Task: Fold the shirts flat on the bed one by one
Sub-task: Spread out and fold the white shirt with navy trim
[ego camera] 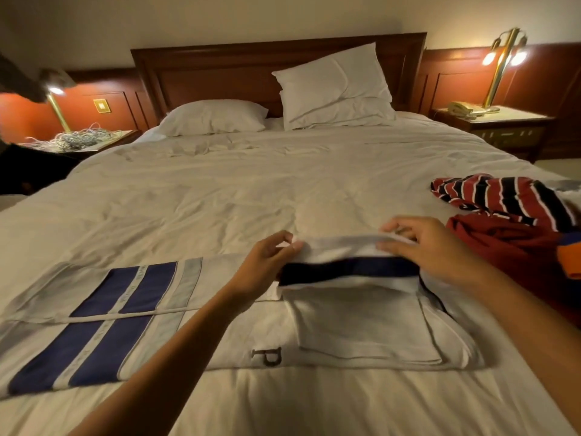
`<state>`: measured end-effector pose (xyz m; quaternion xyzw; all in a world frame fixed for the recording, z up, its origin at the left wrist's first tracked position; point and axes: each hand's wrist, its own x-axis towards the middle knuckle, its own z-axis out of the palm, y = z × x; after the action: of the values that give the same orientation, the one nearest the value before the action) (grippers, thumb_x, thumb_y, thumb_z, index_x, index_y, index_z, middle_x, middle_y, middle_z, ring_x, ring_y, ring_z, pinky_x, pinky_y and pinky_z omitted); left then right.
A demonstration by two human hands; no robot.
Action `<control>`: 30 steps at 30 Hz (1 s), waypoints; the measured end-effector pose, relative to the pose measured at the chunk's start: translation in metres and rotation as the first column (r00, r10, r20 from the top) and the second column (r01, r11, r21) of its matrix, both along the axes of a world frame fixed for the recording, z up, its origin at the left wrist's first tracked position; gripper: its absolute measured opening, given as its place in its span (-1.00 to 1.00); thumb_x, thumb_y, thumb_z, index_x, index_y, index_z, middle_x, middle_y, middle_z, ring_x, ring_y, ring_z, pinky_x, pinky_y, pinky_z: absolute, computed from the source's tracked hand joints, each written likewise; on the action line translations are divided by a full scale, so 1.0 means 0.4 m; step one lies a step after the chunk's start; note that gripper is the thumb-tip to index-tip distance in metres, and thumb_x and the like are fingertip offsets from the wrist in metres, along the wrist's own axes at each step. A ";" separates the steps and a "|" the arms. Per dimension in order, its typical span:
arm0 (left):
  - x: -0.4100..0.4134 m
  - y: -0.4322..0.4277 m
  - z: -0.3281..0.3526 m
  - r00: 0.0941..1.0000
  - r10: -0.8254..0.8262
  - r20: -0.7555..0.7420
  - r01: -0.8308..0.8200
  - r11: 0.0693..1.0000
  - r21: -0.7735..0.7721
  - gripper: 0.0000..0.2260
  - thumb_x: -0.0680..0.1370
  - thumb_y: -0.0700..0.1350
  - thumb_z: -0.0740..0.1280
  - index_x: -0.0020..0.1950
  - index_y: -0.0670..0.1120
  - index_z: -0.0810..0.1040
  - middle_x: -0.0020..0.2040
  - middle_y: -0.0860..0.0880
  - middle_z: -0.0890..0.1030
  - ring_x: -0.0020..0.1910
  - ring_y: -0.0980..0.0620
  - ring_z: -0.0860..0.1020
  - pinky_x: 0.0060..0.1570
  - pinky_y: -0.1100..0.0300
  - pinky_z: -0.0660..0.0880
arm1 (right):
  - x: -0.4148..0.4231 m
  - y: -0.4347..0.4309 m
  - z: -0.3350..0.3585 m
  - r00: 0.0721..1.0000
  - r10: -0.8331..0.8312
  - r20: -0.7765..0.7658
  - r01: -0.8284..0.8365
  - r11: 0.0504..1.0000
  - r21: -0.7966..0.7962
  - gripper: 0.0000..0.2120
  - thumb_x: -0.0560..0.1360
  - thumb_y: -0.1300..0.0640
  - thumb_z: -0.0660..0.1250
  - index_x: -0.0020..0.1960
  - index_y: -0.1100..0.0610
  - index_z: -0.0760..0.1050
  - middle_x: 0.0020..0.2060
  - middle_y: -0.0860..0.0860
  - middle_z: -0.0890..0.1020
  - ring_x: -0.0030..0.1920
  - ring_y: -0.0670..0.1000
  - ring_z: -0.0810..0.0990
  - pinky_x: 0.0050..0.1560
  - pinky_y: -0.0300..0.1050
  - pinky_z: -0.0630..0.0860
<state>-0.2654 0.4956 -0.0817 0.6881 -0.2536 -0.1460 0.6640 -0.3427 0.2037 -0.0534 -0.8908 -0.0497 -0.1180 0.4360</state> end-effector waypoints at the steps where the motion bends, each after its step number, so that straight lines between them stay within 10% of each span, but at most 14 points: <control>1: 0.028 -0.022 0.001 0.995 0.076 -0.069 -0.078 0.997 -0.021 -0.82 0.62 0.04 0.31 -0.08 -0.03 0.50 -0.23 -0.02 0.55 -0.27 0.00 0.51 -0.33 0.24 0.45 | 0.049 0.005 0.005 0.996 -0.089 0.030 0.087 0.994 0.071 -0.81 0.42 -0.14 0.48 0.01 -0.16 0.61 -0.12 -0.11 0.70 -0.15 -0.13 0.66 -0.21 -0.33 0.50; 4: 0.099 -0.065 -0.021 0.937 0.272 -0.221 -0.252 0.961 0.113 -0.72 0.62 0.13 0.30 0.15 -0.06 0.49 0.02 -0.04 0.59 -0.04 -0.04 0.58 -0.15 0.12 0.52 | 0.163 0.013 -0.041 0.938 -0.322 -0.131 0.346 0.900 0.263 -0.66 0.50 -0.08 0.44 0.23 -0.04 0.52 0.14 0.02 0.63 0.04 -0.01 0.62 -0.10 -0.19 0.51; 8: 0.110 -0.043 -0.113 0.958 0.250 -0.140 -0.198 0.930 0.309 -0.50 0.55 0.07 0.43 0.42 0.16 0.31 0.16 -0.02 0.58 0.11 0.01 0.58 -0.01 0.17 0.54 | 0.162 0.036 -0.187 0.884 -0.323 -0.338 0.367 0.927 0.075 -0.51 0.53 0.01 0.44 0.41 0.07 0.43 0.48 0.04 0.37 0.37 0.10 0.45 0.19 -0.13 0.41; 12: 0.103 -0.026 -0.173 0.962 0.202 0.185 -0.256 0.904 0.342 -0.67 0.55 -0.08 0.44 0.29 0.16 0.54 0.14 0.09 0.62 0.11 0.14 0.58 0.10 0.27 0.48 | 0.122 0.037 -0.231 0.921 -0.371 -0.116 0.374 0.928 0.001 -0.74 0.53 0.18 0.43 0.21 0.07 0.61 0.25 0.06 0.60 0.23 0.06 0.57 0.05 -0.22 0.40; 16: 0.087 -0.013 -0.205 0.958 0.201 0.206 -0.253 0.930 0.268 -0.79 0.54 -0.09 0.45 0.14 0.14 0.66 0.04 0.20 0.67 -0.02 0.24 0.62 0.03 0.39 0.48 | 0.067 0.027 -0.220 0.919 -0.393 -0.009 0.393 0.917 0.071 -0.94 0.50 0.13 0.47 -0.08 -0.03 0.68 -0.16 -0.16 0.69 -0.17 -0.36 0.58 -0.20 -0.52 0.40; 23: 0.075 -0.033 -0.239 0.759 -0.016 0.651 -0.461 0.693 0.554 -0.63 0.61 0.18 0.18 0.43 0.29 0.35 0.39 0.07 0.30 0.42 0.05 0.23 0.38 0.10 0.16 | 0.061 0.031 -0.213 0.875 -0.484 0.021 0.447 0.790 -0.421 -0.83 0.49 -0.02 0.46 0.01 0.05 0.64 0.01 0.08 0.63 -0.08 0.07 0.57 -0.11 -0.07 0.49; 26: 0.082 -0.033 -0.247 0.797 -0.076 0.599 -0.426 0.632 0.647 -0.54 0.62 0.26 0.07 0.53 0.35 0.15 0.61 0.02 -0.02 0.61 -0.04 -0.09 0.56 -0.03 -0.09 | 0.099 0.079 -0.212 0.923 -0.362 0.134 0.357 0.671 -0.650 -0.55 0.57 -0.21 0.23 0.37 -0.03 0.47 0.41 0.05 0.39 0.37 0.17 0.37 0.29 0.13 0.38; 30: 0.086 -0.037 -0.255 0.816 -0.149 0.559 -0.418 0.517 0.747 -0.46 0.58 0.35 -0.14 0.57 0.37 -0.07 0.65 0.01 -0.11 0.61 -0.05 -0.17 0.56 -0.06 -0.23 | 0.152 0.094 -0.258 0.932 -0.259 -0.253 0.017 0.729 -0.684 -0.12 0.36 -0.49 -0.40 0.60 -0.17 -0.06 0.61 -0.13 -0.05 0.60 -0.02 -0.12 0.56 0.05 -0.10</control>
<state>-0.2309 0.4807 -0.1836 0.9498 -0.2748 0.0128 0.1490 -0.2821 0.2411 -0.1565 -0.9953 0.0525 0.0267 0.0774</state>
